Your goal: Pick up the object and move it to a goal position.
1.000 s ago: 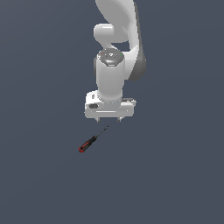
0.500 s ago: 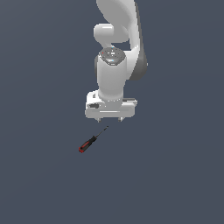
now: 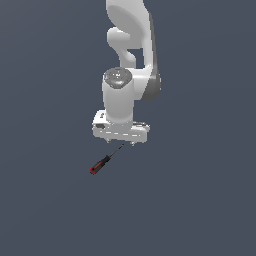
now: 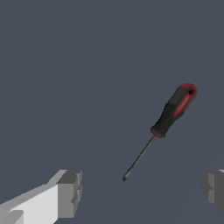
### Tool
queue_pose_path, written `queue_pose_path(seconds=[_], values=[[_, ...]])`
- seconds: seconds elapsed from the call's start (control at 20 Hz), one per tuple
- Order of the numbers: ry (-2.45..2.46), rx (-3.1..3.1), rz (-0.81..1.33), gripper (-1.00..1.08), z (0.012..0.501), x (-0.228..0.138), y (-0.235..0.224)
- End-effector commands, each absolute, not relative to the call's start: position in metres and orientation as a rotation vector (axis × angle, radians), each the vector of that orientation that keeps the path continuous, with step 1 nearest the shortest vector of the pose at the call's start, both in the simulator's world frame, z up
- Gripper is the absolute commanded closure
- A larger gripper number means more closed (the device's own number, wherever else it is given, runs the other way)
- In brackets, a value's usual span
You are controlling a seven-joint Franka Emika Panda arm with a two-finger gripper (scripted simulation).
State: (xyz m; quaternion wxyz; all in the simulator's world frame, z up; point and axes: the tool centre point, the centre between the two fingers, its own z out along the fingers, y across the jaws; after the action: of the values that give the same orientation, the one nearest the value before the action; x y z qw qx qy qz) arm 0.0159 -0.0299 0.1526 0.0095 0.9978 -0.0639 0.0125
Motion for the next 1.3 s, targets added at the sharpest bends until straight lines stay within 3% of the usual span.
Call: queue_pose_path(seconds=[0.0,0.65,1.25], values=[[-0.321,3.112,0.033,-0.92,0.141,0.017,-0.038],[-0.958,2.993,0.005,-0.92,0.08,0.019,-0.086],[-1.098,2.943,-0.001,-0.92,0.065,0.017,-0.098]])
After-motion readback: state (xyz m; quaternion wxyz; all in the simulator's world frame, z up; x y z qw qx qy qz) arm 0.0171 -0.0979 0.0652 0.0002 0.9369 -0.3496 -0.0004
